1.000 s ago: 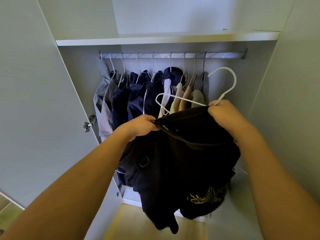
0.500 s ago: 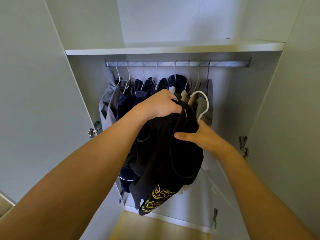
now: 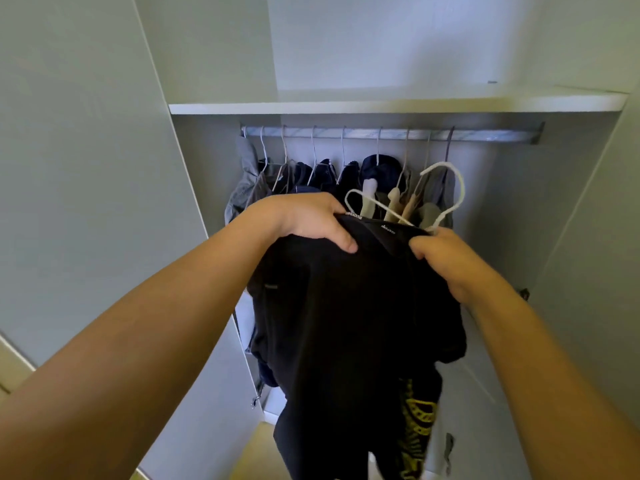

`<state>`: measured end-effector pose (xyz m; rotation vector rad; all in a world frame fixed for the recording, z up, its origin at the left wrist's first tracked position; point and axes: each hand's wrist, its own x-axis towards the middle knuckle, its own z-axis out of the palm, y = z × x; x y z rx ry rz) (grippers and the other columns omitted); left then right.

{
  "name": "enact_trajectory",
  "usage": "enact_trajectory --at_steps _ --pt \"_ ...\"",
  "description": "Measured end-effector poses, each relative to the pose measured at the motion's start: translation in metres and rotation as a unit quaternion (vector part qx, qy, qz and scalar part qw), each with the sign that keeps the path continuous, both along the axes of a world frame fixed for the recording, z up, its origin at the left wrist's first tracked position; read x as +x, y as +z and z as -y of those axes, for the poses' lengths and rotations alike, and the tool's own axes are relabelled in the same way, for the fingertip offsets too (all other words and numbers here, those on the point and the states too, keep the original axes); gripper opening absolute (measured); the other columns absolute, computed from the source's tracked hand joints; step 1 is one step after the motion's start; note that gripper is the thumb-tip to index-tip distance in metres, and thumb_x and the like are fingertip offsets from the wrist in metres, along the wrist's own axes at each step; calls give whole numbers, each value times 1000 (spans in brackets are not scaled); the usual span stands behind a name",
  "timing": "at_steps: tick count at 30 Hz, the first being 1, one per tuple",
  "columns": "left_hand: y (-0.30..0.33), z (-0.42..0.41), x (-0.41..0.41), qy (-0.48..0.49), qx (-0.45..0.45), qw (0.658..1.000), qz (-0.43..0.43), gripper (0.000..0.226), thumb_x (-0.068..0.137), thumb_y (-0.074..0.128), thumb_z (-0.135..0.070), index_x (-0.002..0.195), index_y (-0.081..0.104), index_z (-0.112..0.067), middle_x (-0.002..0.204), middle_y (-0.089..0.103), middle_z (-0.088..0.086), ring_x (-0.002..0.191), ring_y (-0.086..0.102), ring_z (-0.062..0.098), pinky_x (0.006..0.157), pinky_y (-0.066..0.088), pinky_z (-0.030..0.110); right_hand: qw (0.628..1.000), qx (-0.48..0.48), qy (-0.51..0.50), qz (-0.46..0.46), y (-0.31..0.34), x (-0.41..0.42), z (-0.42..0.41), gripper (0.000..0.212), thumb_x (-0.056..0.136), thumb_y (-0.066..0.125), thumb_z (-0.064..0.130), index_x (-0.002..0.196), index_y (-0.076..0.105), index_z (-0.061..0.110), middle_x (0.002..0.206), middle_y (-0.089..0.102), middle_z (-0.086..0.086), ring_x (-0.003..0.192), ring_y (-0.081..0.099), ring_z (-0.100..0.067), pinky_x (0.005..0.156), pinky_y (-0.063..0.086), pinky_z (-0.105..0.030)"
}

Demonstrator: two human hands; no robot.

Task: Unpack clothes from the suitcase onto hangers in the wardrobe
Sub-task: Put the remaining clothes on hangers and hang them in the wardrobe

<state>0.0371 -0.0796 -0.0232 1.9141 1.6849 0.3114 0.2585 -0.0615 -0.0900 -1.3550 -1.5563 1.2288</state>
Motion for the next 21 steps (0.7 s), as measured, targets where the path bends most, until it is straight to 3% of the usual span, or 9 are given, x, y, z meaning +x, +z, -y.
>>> enact_trajectory --at_steps 2,5,8,10,13,15,17,19,21 --pt "-8 1 -11 2 -53 999 -2 28 80 77 -24 107 71 -18 100 75 1 89 73 21 84 58 35 998 -9 -43 -33 8 2 -3 19 71 45 -1 62 44 16 51 43 -2 51 41 -22 53 33 -29" --pt "-29 -1 -29 4 -113 993 18 24 89 69 -17 113 67 -17 105 74 4 95 72 25 87 57 42 994 -38 -81 -61 16 8 -3 10 53 44 7 59 43 14 58 40 -6 56 41 -26 60 35 -34" --pt "-45 -4 -37 54 -78 989 110 12 98 57 -18 100 64 -8 94 72 14 84 72 30 81 59 44 989 -86 -85 -80 16 22 -4 16 42 45 10 57 42 14 49 40 -3 52 40 -25 55 36 -30" --pt "-54 -7 -30 89 -30 978 187 17 101 52 -18 88 57 -8 80 63 14 72 68 30 77 59 43 986 -106 -82 -97 16 28 -5 20 38 46 12 57 39 16 51 37 -2 50 38 -24 53 35 -28" --pt "-66 -11 -15 69 -23 958 278 6 96 57 -19 94 53 -14 93 65 10 84 65 23 95 50 49 983 -103 -71 -131 18 31 -1 14 47 42 10 53 32 19 49 33 1 43 35 -19 48 33 -26" --pt "-71 -11 -7 45 -60 943 323 33 82 66 -25 113 54 -22 117 67 3 104 64 17 101 44 45 980 -99 -60 -161 21 32 0 15 56 37 6 49 32 18 47 35 1 40 37 -17 47 34 -25" --pt "-81 -11 -2 29 -130 924 359 63 75 69 -29 132 43 -32 128 62 -1 114 60 18 95 48 39 975 -103 -62 -185 22 34 -1 21 63 34 4 45 36 15 46 39 0 40 42 -17 48 38 -25" --pt "-91 -10 0 -4 -175 930 322 82 74 77 -31 140 30 -44 130 58 -4 115 61 20 89 52 36 971 -106 -72 -202 24 35 -1 19 62 35 4 48 38 14 47 42 -1 41 44 -18 48 40 -26" --pt "-99 -11 5 -27 -153 960 232 94 70 85 -32 142 28 -49 133 56 -3 115 62 21 95 53 39 970 -104 -73 -206 24 38 -2 17 65 35 4 52 40 14 50 43 -1 44 46 -18 49 41 -27"
